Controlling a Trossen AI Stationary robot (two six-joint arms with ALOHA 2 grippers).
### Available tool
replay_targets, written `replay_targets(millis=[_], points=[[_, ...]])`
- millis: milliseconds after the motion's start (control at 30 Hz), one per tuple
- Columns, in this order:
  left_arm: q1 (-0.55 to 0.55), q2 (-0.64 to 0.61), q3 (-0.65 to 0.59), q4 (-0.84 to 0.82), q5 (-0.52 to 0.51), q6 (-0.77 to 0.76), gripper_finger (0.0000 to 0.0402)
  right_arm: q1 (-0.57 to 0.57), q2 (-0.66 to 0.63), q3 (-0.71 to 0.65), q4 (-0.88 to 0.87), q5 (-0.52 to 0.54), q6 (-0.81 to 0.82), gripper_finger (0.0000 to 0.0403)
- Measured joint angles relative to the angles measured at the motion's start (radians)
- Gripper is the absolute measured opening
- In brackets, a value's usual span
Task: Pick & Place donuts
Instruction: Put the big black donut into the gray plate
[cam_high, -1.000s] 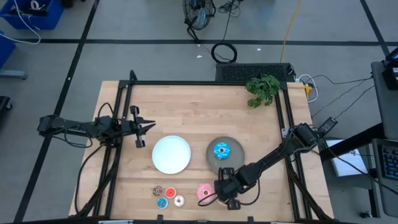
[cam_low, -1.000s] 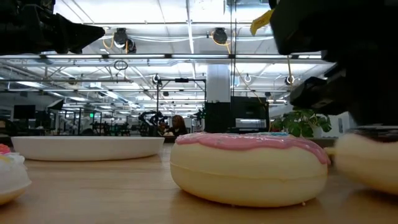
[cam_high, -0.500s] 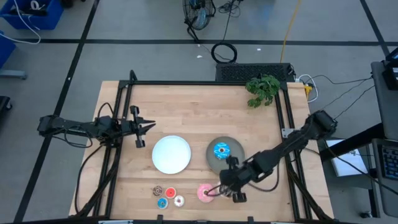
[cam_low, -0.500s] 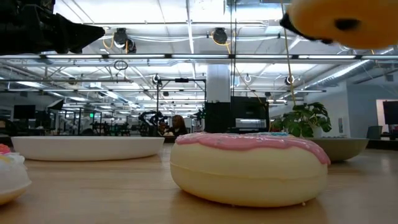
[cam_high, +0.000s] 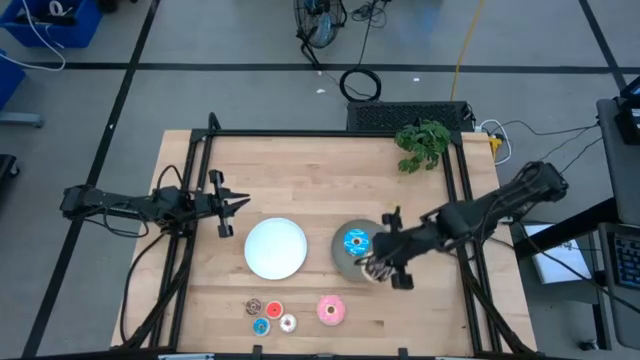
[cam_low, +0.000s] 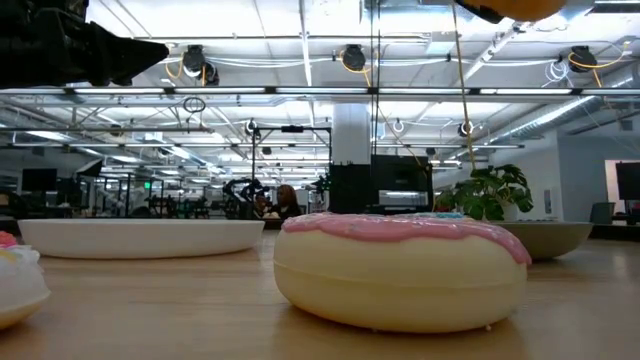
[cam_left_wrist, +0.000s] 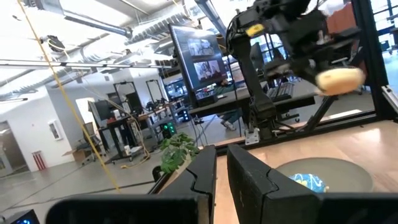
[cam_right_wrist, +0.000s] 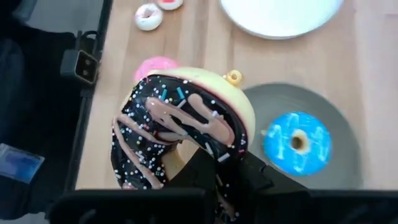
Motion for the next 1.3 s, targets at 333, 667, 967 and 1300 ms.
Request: replay_targets(millis=[333,667,967,1300], points=[[0.0,0.0,0.0,-0.006,-0.001,0.0,0.0047,-0.073,-0.06,0.0,-0.067,0.029,0.055,0.0013],[0.0,0.0,0.0,-0.006,-0.02,-0.001,0.0047,-0.073,-0.057,0.0,-0.111,0.027,0.062,0.0013],[0.0,0.0,0.0,-0.013,-0.026,-0.001,0.0047,-0.071,-0.066,0.0,-0.104,0.098,0.022,0.0013],[0.0,0.0,0.0,-0.029,-0.026,-0.002,0.0047,-0.088,-0.287,-0.183,0.082,0.168,-0.027,0.0013]])
